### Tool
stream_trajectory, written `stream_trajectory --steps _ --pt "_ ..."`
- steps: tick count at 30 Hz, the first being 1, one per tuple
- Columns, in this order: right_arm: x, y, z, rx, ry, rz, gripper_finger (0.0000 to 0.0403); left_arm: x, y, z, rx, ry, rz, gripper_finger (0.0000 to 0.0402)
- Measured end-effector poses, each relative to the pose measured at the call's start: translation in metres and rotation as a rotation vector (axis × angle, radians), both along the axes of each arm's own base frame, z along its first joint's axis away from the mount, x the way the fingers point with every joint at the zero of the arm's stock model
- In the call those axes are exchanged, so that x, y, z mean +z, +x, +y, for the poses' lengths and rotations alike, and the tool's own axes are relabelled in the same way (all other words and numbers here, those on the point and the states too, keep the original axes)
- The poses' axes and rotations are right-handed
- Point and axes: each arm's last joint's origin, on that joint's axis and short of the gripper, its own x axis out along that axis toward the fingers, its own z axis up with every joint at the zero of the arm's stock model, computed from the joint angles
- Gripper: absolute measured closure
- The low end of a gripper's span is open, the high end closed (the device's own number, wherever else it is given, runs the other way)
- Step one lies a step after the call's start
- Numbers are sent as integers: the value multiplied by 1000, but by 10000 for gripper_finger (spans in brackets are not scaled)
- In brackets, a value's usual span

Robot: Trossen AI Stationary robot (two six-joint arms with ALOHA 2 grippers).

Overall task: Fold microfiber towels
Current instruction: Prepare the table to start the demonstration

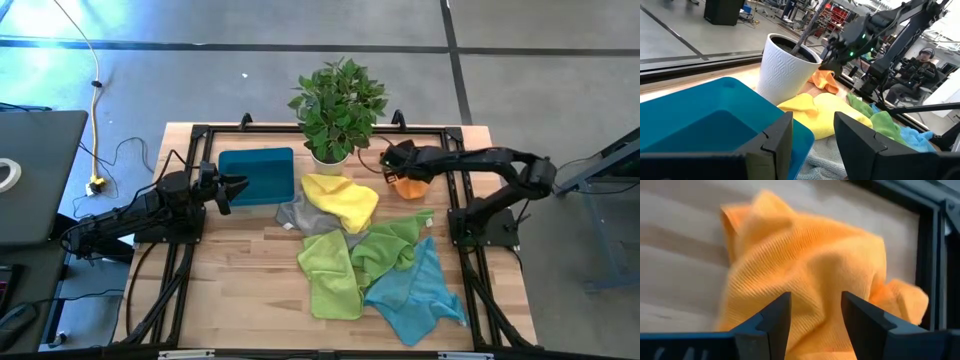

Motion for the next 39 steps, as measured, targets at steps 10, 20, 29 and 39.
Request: stream_trajectory --steps 10,20,29,39 --pt "28 33 58 367 412 -372 238 0 0 0 0 0 -1 268" --pt "25 40 141 708 567 -291 238 0 0 0 0 0 0 268" --pt "23 37 175 793 452 -233 238 0 0 0 0 0 0 268" --pt "-13 51 186 801 438 -109 238 0 0 0 0 0 0 268"
